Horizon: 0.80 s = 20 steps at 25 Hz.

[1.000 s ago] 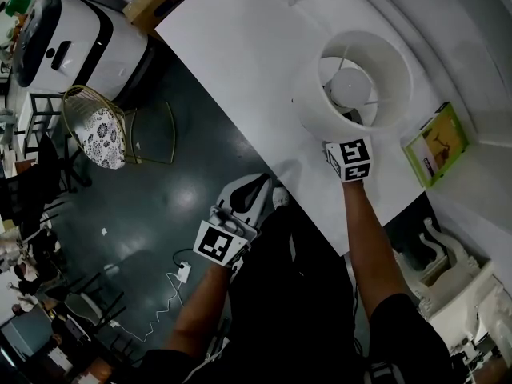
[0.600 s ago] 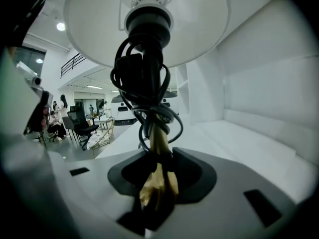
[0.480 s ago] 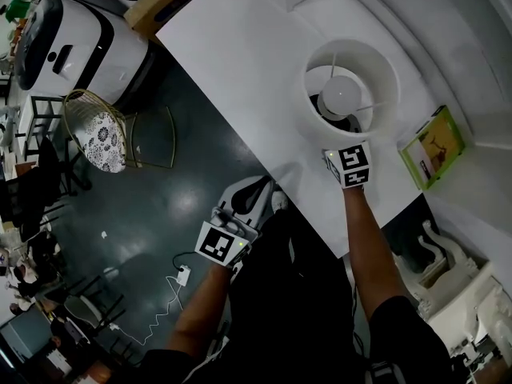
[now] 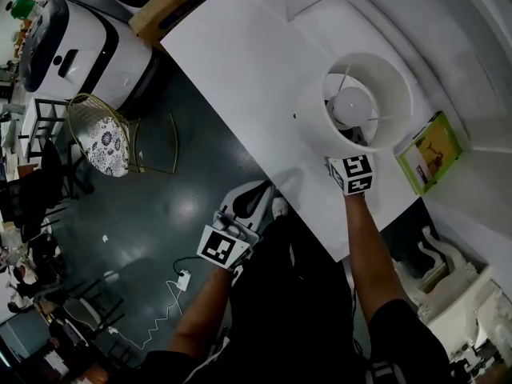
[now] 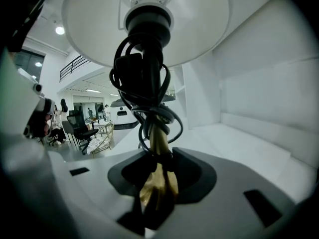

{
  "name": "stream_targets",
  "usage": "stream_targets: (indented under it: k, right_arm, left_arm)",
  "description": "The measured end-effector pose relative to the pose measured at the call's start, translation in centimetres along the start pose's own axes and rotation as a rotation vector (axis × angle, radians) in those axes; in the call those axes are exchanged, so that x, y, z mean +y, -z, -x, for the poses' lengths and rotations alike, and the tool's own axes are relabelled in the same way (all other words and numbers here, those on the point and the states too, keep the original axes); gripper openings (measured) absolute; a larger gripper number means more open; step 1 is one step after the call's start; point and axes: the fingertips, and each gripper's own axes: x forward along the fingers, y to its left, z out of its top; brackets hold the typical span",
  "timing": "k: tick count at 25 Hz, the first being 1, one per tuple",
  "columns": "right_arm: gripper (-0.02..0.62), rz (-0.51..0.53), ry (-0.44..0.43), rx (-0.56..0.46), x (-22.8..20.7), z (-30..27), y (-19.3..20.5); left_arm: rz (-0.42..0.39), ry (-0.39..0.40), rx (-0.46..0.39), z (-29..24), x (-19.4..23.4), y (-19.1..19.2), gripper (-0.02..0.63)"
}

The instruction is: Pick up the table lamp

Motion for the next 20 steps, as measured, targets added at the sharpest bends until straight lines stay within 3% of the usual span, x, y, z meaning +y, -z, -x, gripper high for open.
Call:
stream_targets:
  k: [20]
  right_arm:
    - [0.13, 0.028, -0.007, 0.0, 2.0, 5.0, -3.9]
  left_arm:
    - [0.009, 0.006, -0.047, 1.5, -0.4, -3.2, 0.018]
